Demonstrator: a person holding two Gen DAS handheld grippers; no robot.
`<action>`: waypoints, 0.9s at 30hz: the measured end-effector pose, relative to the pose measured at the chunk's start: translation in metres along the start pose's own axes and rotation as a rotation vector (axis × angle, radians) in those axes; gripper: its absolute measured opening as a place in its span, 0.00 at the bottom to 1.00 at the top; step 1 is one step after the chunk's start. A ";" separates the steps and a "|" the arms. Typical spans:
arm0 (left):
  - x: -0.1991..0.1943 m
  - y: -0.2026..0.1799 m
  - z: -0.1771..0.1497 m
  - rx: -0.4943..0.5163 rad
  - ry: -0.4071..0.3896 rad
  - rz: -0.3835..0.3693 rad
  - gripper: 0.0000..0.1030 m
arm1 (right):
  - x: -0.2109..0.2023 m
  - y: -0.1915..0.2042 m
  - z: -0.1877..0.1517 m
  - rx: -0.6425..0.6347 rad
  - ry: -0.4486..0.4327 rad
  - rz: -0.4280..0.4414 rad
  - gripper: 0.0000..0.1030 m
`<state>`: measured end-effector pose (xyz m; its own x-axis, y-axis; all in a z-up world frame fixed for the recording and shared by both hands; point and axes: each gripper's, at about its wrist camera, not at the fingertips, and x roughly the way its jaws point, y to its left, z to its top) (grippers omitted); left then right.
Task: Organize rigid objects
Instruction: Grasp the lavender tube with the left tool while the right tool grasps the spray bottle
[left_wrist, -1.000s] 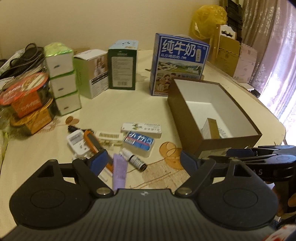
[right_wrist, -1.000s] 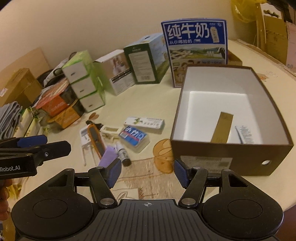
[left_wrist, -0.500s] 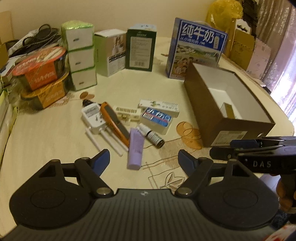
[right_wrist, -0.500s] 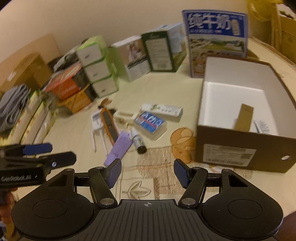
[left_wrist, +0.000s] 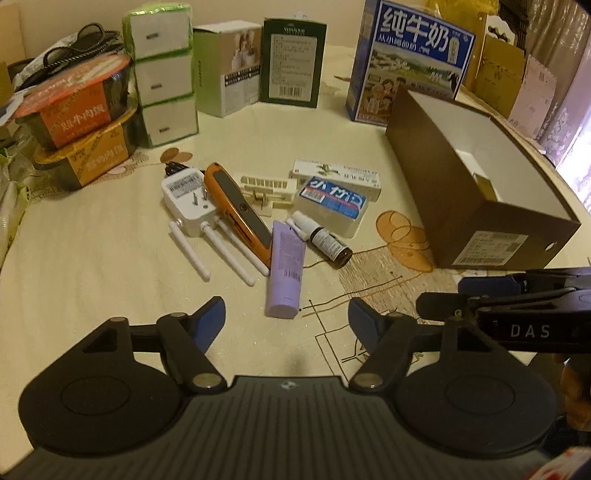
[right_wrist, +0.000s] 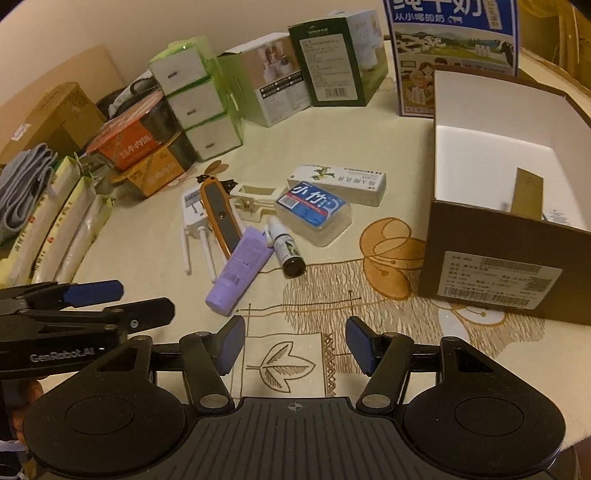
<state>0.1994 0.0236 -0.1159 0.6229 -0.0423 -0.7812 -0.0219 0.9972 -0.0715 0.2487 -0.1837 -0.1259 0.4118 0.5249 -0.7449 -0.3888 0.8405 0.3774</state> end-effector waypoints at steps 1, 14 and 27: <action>0.004 -0.001 0.000 0.005 -0.001 -0.001 0.64 | 0.004 0.000 0.000 -0.005 0.001 -0.002 0.51; 0.064 -0.004 0.010 0.079 0.025 0.003 0.42 | 0.051 -0.006 0.008 -0.060 -0.026 -0.011 0.41; 0.107 -0.001 0.018 0.073 0.064 0.005 0.25 | 0.097 -0.008 0.022 -0.137 -0.035 -0.009 0.34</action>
<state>0.2804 0.0196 -0.1882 0.5714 -0.0386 -0.8198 0.0335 0.9992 -0.0238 0.3099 -0.1366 -0.1891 0.4434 0.5238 -0.7273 -0.4930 0.8202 0.2902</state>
